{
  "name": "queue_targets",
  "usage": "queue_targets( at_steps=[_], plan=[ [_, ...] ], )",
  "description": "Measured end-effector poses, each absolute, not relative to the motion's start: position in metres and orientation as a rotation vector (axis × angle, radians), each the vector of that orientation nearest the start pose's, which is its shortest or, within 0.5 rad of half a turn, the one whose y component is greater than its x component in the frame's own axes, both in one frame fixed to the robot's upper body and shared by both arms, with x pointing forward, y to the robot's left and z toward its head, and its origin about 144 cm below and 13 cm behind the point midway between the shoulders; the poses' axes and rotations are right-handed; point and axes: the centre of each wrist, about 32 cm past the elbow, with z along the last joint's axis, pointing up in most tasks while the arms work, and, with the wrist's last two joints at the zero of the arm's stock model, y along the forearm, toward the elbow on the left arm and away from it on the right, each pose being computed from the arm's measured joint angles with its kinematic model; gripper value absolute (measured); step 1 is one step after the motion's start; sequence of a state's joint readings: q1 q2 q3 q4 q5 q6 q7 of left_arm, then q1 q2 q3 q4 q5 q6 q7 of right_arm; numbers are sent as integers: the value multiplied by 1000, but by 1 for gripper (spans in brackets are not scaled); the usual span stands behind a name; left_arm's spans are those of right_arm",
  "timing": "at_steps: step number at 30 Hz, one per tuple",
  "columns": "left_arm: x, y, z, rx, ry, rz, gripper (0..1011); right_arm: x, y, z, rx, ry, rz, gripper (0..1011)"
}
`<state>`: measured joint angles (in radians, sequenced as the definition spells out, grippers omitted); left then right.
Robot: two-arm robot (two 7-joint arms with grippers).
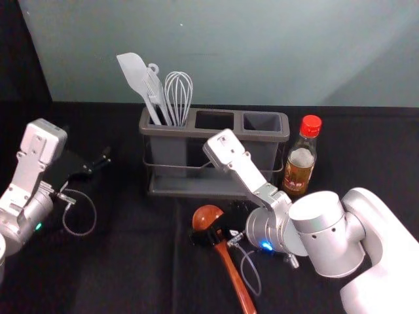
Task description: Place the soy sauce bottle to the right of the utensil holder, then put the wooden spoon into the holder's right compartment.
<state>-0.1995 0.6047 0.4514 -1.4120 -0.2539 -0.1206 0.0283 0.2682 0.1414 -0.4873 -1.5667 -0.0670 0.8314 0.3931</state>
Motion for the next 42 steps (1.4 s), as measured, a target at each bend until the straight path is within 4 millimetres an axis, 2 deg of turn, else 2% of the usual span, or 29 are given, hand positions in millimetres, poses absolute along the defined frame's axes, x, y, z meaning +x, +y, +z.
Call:
queue_targets(
  at_steps=[8, 12, 16, 23, 31, 35, 42],
  plan=[
    [489, 310, 1140, 304, -285, 1248, 1005, 495, -120, 1202, -694, 241, -813, 1003],
    [489, 310, 1140, 304, -285, 1248, 1005, 495, -121, 1201, -691, 241, -810, 947],
    [489, 310, 1140, 304, -285, 1248, 1005, 494, -121, 1200, -692, 243, -809, 843],
    [489, 310, 1140, 304, -285, 1248, 1005, 489, -124, 1208, -679, 232, -813, 840],
    [489, 310, 1140, 304, -285, 1248, 1005, 474, -136, 1227, -637, 181, -822, 840],
    [489, 310, 1140, 305, -285, 1248, 1005, 463, -149, 1234, -558, 134, -820, 840],
    [489, 310, 1140, 304, -285, 1248, 1005, 445, -172, 1235, -398, 31, -826, 840]
  ],
)
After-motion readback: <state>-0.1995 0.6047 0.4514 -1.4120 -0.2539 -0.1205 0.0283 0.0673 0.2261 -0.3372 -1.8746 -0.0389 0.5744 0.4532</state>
